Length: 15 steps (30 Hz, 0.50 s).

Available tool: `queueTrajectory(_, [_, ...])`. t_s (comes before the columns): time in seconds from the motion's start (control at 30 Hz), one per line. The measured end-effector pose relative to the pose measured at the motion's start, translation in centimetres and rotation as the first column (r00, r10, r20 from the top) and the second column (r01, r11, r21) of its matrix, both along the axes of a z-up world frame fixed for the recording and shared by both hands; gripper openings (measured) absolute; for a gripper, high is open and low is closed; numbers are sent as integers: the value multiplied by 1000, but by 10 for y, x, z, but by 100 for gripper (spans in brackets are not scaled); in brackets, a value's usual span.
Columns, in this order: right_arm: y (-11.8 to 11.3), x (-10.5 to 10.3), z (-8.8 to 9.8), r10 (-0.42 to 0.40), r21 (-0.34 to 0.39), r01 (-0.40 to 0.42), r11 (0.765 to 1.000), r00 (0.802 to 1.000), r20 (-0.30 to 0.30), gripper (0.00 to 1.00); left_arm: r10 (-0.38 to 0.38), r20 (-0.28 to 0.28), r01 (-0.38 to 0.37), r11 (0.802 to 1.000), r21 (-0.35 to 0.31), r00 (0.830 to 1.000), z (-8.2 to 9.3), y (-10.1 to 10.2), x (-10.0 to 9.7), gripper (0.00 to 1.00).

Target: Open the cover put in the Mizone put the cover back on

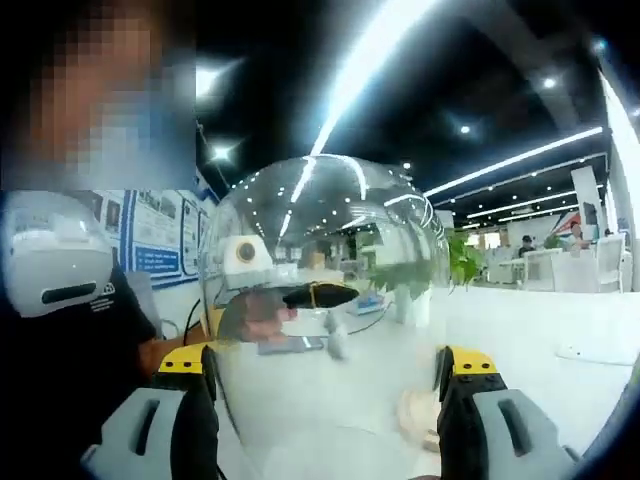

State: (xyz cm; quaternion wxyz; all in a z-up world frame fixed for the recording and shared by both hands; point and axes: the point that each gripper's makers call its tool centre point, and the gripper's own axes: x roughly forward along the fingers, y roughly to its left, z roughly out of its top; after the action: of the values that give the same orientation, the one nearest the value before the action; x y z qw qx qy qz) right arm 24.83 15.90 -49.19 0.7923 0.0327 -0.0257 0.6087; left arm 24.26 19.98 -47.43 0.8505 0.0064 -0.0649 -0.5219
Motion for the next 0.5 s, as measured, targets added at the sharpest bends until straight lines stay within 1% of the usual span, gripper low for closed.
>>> queueTrajectory(0.17, [-3, -3, 5, -7, 13, 7, 1000, 1000, 3, 86, -1, 5, 1, 1000, -7, 1000, 2, -1, 0, 72])
queueTrajectory(0.5, [-4, -9, 4, -11, 14, 11, 1000, 1000, 2, 86, -4, 5, 4, 1000, -13, 1000, 2, -2, -2, 72])
